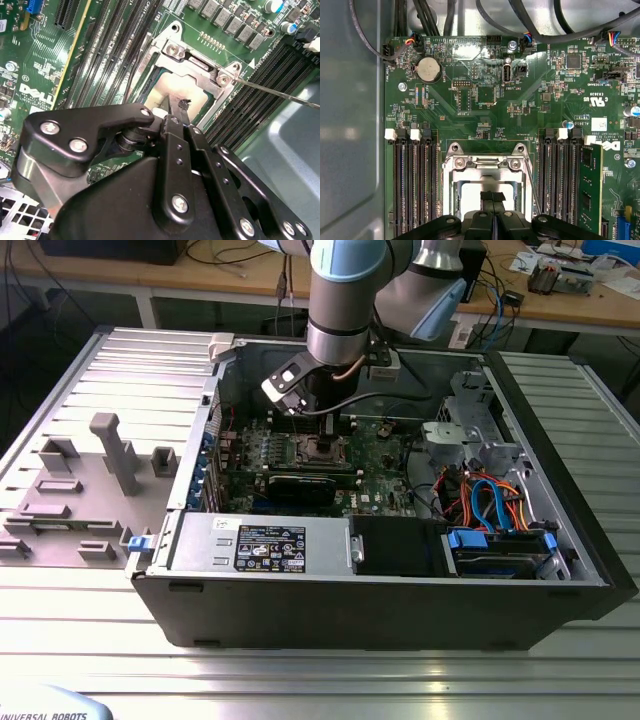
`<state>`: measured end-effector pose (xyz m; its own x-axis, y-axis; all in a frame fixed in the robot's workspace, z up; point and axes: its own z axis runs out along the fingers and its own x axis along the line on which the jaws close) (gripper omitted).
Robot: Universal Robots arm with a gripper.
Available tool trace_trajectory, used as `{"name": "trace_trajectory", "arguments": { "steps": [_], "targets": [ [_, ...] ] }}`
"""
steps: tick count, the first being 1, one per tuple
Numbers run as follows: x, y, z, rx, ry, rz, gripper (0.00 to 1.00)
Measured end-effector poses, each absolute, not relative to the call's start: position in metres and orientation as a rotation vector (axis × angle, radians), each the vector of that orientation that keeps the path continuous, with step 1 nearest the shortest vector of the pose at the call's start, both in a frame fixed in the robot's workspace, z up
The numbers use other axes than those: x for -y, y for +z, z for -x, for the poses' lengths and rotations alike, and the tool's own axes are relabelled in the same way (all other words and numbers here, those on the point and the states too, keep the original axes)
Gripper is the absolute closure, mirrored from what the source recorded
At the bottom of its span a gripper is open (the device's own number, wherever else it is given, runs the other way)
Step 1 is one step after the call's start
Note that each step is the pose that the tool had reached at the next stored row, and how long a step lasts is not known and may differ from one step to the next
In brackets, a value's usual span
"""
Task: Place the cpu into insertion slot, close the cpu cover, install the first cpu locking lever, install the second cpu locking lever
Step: 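Install the first cpu locking lever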
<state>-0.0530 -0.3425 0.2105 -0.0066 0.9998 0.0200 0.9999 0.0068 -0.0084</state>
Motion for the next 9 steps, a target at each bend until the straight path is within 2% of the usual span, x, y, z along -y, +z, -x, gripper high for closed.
{"name": "trace_trajectory", "arguments": {
  "steps": [9],
  "targets": [
    [0.3425,0.2116,0.0530,2.215,-0.013,2.199,0.89]
  ]
}}
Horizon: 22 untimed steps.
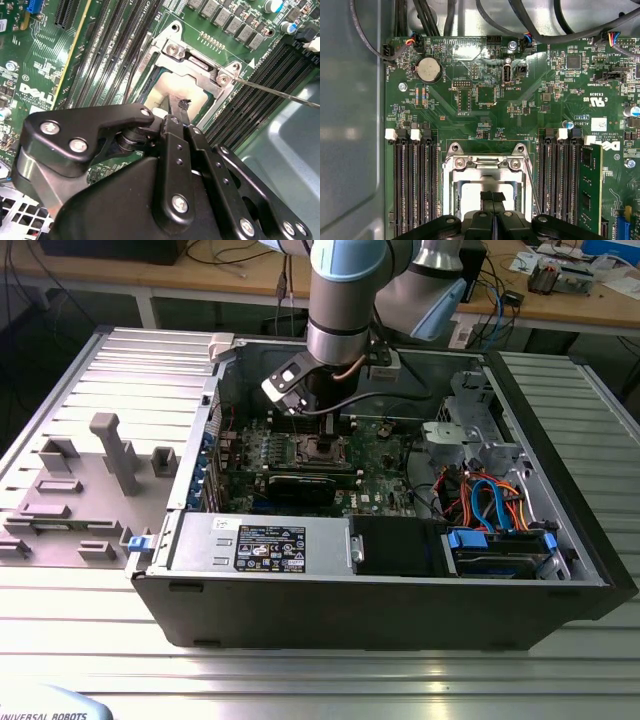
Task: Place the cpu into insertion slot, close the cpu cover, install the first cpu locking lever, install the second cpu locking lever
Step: 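Install the first cpu locking lever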
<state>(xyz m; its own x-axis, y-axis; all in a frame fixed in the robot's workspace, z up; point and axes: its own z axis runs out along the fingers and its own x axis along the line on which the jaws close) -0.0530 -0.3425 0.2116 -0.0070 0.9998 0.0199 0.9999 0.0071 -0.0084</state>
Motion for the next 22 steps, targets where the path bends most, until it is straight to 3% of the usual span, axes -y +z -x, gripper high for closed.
{"name": "trace_trajectory", "arguments": {
  "steps": [22],
  "targets": [
    [0.342,0.230,0.053,2.215,-0.013,2.200,0.89]
  ]
}}
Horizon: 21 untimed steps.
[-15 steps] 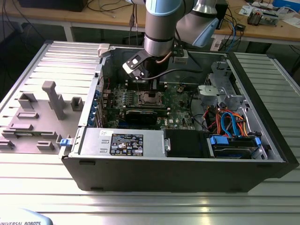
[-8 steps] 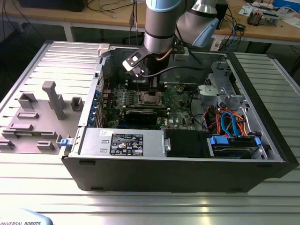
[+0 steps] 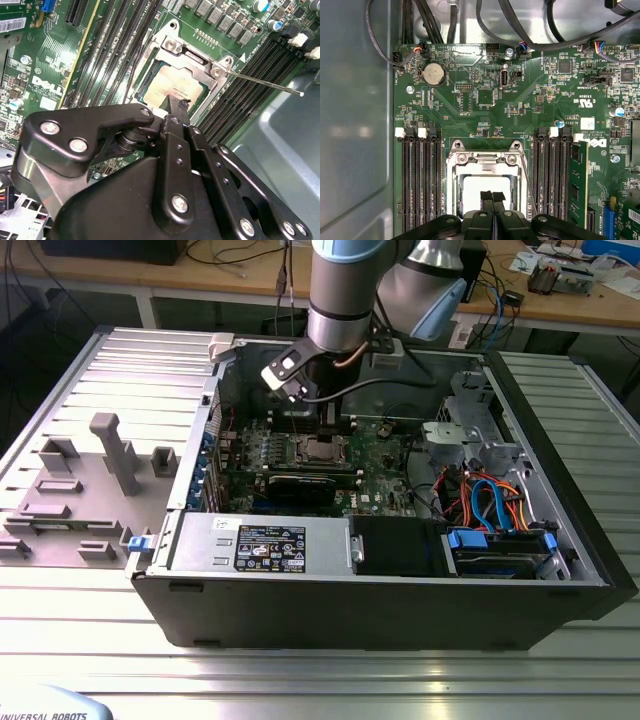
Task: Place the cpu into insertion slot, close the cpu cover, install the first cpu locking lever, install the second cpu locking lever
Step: 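Install the first cpu locking lever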
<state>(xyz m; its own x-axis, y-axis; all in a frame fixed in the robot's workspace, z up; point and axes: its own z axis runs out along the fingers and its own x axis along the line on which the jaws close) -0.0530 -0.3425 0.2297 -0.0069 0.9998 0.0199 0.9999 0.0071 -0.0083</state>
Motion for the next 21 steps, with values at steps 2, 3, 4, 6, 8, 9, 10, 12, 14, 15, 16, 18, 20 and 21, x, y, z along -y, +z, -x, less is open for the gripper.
{"name": "trace_trajectory", "arguments": {
  "steps": [2,3,4,6,8,9,10,12,14,15,16,18,20,21],
  "targets": [
    [0.3424,0.2305,0.0530,2.215,-0.013,2.199,0.89],
    [0.3425,0.2310,0.0530,2.215,-0.013,2.199,0.89],
    [0.3425,0.2314,0.0530,2.215,-0.013,2.199,0.89],
    [0.3424,0.2325,0.0530,2.215,-0.013,2.199,0.89],
    [0.3424,0.2331,0.0530,2.215,-0.013,2.199,0.89],
    [0.3424,0.2332,0.0530,2.215,-0.013,2.199,0.89],
    [0.3424,0.2333,0.0530,2.215,-0.013,2.199,0.89],
    [0.3425,0.2334,0.0530,2.215,-0.013,2.199,0.89],
    [0.3424,0.2334,0.0530,2.215,-0.013,2.199,0.89],
    [0.3425,0.2337,0.0530,2.215,-0.012,2.200,0.89],
    [0.3425,0.2340,0.0530,2.215,-0.013,2.199,0.89],
    [0.3425,0.2346,0.0530,2.215,-0.013,2.199,0.89],
    [0.3425,0.2373,0.0530,2.215,-0.013,2.200,0.89],
    [0.3425,0.2380,0.0530,2.215,-0.013,2.199,0.89]
  ]
}}
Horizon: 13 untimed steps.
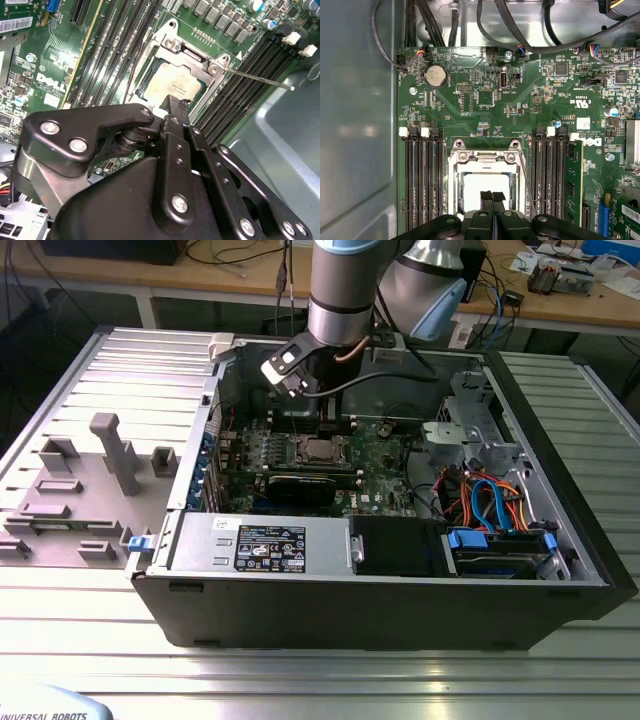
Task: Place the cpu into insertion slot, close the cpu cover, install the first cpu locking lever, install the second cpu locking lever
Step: 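Install the first cpu locking lever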
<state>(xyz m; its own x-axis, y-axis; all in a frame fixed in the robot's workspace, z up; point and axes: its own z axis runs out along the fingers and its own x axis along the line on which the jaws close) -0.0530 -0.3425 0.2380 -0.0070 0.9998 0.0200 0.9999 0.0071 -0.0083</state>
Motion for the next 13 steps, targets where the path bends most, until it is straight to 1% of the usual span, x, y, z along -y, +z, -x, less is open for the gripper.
{"name": "trace_trajectory", "arguments": {
  "steps": [13],
  "targets": [
    [0.342,0.259,0.053,2.215,-0.013,2.200,0.89]
  ]
}}
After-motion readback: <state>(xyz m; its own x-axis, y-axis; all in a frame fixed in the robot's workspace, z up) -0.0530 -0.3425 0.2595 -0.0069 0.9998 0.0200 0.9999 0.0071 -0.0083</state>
